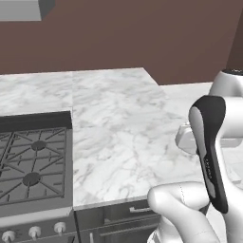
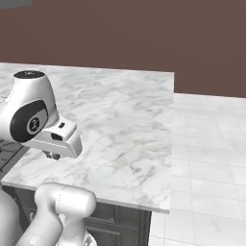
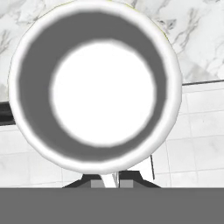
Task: Clear the mugs and bowl far away from the sink.
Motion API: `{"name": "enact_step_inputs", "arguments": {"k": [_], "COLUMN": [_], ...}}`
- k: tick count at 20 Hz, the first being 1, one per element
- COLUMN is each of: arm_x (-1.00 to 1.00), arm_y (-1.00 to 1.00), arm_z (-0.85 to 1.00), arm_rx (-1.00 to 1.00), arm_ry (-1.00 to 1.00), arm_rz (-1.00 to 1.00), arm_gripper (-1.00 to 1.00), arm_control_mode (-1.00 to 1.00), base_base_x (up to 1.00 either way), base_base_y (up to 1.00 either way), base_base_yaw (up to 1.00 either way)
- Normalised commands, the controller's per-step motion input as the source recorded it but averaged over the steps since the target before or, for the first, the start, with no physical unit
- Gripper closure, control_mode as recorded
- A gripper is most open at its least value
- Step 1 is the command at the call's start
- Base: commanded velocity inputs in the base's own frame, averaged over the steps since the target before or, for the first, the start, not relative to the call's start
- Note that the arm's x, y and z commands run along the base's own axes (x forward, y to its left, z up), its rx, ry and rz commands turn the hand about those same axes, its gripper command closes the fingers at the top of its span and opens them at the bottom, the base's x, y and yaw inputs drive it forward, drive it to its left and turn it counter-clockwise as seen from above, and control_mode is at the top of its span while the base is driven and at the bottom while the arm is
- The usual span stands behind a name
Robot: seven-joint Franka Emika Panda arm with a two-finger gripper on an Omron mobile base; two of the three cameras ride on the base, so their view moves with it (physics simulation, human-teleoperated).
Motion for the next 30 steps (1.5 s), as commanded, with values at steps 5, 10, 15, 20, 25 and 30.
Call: {"name": "enact_step_inputs", "arguments": {"k": [5,10,15,20,25,30], "arm_x": [0.55,0.54,0.58,0.54,0.52,0.49], "arm_y": [0.00,0.00,0.00,0.00,0.00,0.00], "arm_z": [-0.32,-0.40,-0.48,-0.47,-0.40,-0.36], "arm_rx": [0.00,0.00,0.00,0.00,0.00,0.00], "arm_ry": [0.11,0.10,0.06,0.06,0.02,0.00], "arm_rz": [0.00,0.00,0.00,0.00,0.00,0.00], "arm_gripper": [1.00,1.00,1.00,1.00,1.00,1.00], "arm_control_mode": [-1.00,-1.00,-1.00,-1.00,-1.00,-1.00], "base_base_x": [0.00,0.00,0.00,0.00,0.00,0.00], "base_base_y": [0.00,0.00,0.00,0.00,0.00,0.00], "base_base_yaw": [0.00,0.00,0.00,0.00,0.00,0.00]}}
